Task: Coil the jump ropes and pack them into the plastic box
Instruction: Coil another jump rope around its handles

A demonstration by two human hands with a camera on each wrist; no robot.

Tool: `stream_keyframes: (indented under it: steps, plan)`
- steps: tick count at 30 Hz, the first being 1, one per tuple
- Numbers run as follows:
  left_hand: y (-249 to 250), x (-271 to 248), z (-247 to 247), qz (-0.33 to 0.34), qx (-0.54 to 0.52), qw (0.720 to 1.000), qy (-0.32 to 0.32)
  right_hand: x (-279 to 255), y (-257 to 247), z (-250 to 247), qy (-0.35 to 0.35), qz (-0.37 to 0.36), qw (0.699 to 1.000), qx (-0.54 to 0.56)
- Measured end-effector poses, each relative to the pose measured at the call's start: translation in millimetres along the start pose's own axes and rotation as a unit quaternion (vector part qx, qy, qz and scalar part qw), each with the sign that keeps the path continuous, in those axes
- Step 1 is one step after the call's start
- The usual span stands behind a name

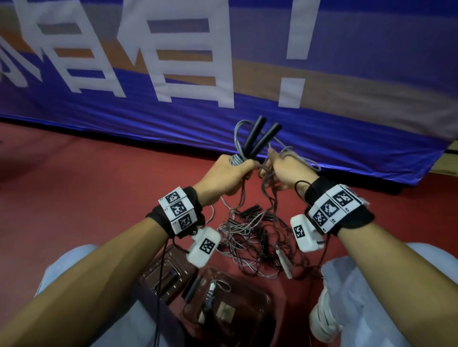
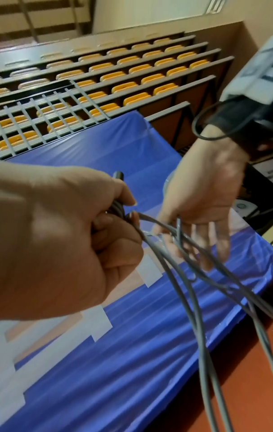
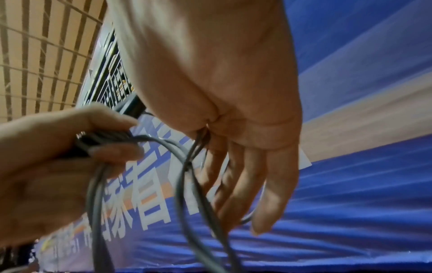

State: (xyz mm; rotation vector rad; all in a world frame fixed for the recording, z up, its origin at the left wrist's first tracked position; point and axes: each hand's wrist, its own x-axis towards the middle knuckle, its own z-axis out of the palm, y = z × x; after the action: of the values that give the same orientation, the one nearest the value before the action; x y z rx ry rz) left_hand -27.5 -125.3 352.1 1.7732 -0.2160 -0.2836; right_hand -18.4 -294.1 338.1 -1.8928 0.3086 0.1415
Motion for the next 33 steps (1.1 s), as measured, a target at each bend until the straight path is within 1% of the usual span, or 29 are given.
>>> stream_keyframes:
  steps: [2,5,6,8,10,11,12,14,15,17,19,21,23,24,27,30,33]
  plan:
    - [6,3,-3,0.014,-0.068,0.997,0.033,7,11,-5,0.003,-0.011,0.993,-0.119]
    - [14,10,-16,0.040,-0.161,0.980,0.112,13,26,-15,0.000,0.012,0.963,-0.269]
    - [16,12,-21,0.045,-0.188,0.972,0.137,14,29,-17,0.004,0.019,0.955,-0.297]
    - [20,14,-30,0.049,-0.207,0.960,0.180,17,31,-22,0.020,0.033,0.950,-0.308]
    - [20,16,-37,0.054,-0.180,0.956,0.224,20,29,-27,0.043,0.032,0.956,-0.289]
    - [19,17,-41,0.057,-0.154,0.955,0.247,20,26,-28,0.043,0.030,0.961,-0.270]
    - [17,17,-43,0.059,-0.123,0.954,0.267,19,23,-29,0.034,0.027,0.972,-0.230]
    - [13,16,-47,0.062,-0.055,0.955,0.283,13,14,-30,-0.003,0.025,0.994,-0.108]
    - [10,16,-48,0.064,-0.020,0.956,0.285,10,10,-29,-0.014,0.018,0.998,-0.054]
    - [7,13,-47,0.080,0.035,0.953,0.290,3,0,-28,-0.030,-0.011,0.999,0.003]
    - [7,12,-45,0.108,0.060,0.953,0.276,-2,-9,-27,-0.047,-0.038,0.998,0.021]
    - [8,11,-38,0.114,0.037,0.970,0.210,-5,-13,-23,-0.054,-0.040,0.998,0.023]
    - [9,7,-28,0.084,0.017,0.988,0.131,-9,-13,-17,-0.059,-0.040,0.997,0.014]
    - [9,4,-23,0.067,0.017,0.992,0.103,-12,-14,-13,-0.061,-0.044,0.997,0.013]
    - [4,-1,-8,0.038,0.043,0.997,0.046,-21,-17,-2,-0.062,-0.053,0.997,0.013]
    - [-1,-2,-2,0.009,0.066,0.998,0.016,-29,-21,0,-0.043,-0.045,0.998,-0.019]
    - [-1,-2,-2,0.019,0.103,0.994,0.027,-28,-20,0,-0.045,-0.043,0.998,-0.025]
